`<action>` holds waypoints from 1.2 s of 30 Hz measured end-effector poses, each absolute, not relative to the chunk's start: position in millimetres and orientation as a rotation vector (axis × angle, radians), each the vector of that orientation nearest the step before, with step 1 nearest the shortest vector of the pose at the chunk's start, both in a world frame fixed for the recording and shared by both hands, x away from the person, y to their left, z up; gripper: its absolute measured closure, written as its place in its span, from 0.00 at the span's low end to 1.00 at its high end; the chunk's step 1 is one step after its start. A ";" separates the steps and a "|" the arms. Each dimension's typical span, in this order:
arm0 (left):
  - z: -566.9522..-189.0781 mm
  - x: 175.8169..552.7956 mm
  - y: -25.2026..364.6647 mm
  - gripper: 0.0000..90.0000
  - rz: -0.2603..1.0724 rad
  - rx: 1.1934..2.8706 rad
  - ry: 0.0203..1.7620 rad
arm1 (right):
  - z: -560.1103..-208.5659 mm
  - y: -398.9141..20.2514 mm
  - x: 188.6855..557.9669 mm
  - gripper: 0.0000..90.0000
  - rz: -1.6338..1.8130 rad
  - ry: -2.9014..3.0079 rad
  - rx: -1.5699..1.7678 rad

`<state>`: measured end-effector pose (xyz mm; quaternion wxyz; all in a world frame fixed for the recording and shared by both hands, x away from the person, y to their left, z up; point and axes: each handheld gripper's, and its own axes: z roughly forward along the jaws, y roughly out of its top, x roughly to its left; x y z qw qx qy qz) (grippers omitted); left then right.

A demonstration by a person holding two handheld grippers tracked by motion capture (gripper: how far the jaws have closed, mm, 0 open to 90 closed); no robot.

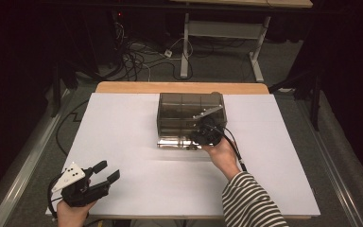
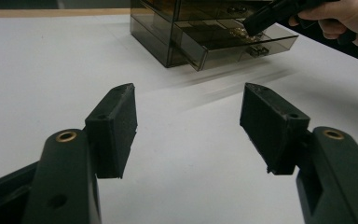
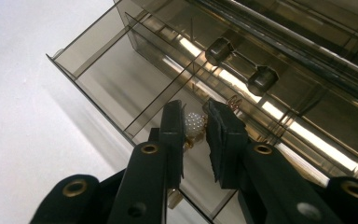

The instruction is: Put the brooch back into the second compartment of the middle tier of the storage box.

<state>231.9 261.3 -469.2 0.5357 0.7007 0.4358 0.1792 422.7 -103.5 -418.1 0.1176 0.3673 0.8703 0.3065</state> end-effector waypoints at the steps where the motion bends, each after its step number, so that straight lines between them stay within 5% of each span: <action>1: -469.2 231.9 261.4 0.39 0.426 1.668 1.038 | -418.6 -102.9 423.0 0.85 0.897 2.545 1.076; 36: -469.1 231.7 260.5 0.39 0.429 1.671 1.037 | -404.8 -125.7 401.3 0.73 0.948 2.510 1.048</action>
